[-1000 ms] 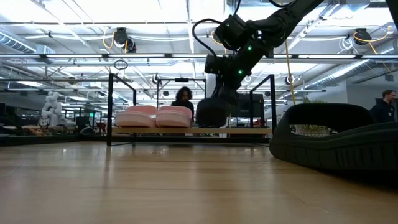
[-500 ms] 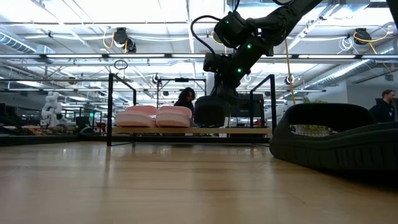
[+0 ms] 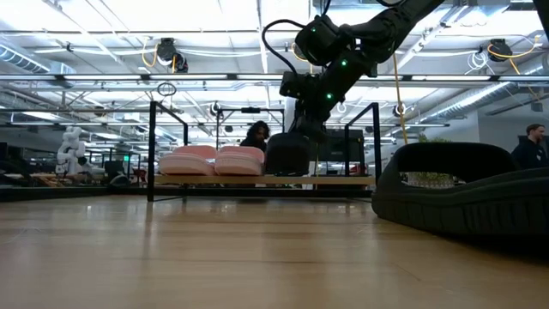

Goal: Pick and place slides into the shelf
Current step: Put the left black slipper on the shelf

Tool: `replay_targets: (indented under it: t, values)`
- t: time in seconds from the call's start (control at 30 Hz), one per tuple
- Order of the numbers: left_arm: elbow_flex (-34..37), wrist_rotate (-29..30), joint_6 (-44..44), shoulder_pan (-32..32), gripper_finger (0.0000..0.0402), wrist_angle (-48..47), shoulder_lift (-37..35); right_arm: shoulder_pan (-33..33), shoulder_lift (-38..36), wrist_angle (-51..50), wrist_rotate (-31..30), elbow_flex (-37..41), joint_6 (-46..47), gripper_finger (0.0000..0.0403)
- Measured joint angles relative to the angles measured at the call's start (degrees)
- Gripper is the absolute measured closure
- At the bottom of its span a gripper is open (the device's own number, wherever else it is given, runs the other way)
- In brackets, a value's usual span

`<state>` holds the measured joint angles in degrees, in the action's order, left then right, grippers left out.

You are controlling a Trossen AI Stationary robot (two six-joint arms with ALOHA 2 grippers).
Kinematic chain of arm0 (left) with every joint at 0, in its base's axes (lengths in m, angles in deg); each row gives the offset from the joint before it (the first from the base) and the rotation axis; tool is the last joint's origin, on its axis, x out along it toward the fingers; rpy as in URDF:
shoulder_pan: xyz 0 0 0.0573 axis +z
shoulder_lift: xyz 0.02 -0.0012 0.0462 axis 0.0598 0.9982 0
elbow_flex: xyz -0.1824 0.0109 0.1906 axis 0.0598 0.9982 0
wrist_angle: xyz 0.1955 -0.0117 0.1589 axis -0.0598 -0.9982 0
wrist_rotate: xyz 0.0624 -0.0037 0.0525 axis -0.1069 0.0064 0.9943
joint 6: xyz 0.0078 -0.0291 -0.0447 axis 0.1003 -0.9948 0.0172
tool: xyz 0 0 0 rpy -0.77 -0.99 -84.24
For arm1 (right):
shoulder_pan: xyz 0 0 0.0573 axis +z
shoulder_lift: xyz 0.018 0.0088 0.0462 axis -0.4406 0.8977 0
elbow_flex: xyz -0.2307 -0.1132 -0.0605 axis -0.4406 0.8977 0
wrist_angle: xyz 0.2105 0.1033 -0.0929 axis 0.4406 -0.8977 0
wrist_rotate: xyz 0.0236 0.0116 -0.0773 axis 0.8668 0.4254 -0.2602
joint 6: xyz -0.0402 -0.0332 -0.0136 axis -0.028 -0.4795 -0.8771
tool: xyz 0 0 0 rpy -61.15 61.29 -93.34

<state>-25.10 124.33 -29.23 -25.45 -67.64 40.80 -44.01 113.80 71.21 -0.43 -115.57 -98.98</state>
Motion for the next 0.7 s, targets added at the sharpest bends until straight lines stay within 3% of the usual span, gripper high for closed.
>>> replay_targets:
  t: [0.3,0.7]
  values:
    - [0.0,-0.02,1.31,0.0,0.0256,0.01,0.0,-0.01,0.0,-0.92,1.4,0.0,1.37,0.0399]
    - [0.0,-0.07,1.35,0.0,0.0256,0.02,0.0,0.0,0.0,-4.75,4.46,0.0,2.7,0.0349]
